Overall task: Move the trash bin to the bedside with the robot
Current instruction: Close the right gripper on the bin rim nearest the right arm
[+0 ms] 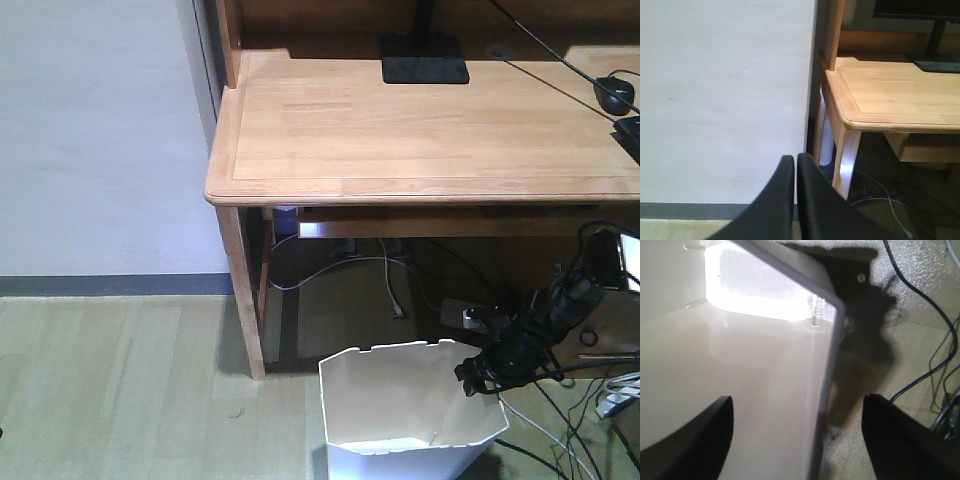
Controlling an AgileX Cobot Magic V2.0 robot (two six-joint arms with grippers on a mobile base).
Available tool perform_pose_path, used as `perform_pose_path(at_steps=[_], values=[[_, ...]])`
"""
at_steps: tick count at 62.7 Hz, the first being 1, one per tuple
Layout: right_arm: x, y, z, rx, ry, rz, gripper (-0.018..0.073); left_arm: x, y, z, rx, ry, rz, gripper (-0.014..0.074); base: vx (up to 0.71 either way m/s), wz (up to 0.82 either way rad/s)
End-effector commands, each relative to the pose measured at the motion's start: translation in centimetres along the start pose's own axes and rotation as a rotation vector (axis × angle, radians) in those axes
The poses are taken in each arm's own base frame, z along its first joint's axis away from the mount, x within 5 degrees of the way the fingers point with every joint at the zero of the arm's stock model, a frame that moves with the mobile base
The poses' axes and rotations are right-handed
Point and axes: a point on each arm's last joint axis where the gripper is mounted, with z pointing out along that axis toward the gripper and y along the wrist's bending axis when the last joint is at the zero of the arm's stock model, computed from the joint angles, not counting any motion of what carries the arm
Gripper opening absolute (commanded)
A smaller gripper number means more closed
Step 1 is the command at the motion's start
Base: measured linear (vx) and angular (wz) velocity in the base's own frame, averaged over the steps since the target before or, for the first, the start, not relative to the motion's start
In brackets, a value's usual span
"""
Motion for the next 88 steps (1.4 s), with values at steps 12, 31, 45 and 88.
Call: perform_pose_path(at_steps=[12,31,45,88], values=[[-2.4,-0.8,0.3,-0.04,-0.007,0.013,0.0465,-0.1,0.0,0.1,0.004,-0.064,-0.01,-0.0006,0.0,0.0],[-2.9,-0.9,0.2,-0.104,-0.002,0.072,-0.0015,-0.1,0.0,0.1,0.004,-0.064,-0.01,-0.0006,0.0,0.0],[-3.2,-1.6,-2.2,-0.228,-0.109,0.142,-0.0009,-0.1,0.0,0.1,0.004,-0.064,-0.01,-0.0006,0.0,0.0],[1.3,1.4,-14.0,-0.312,-0.261,-0.015,-0.0005,-0.1,0.0,0.1,0.004,-0.064,-0.01,-0.0006,0.0,0.0]])
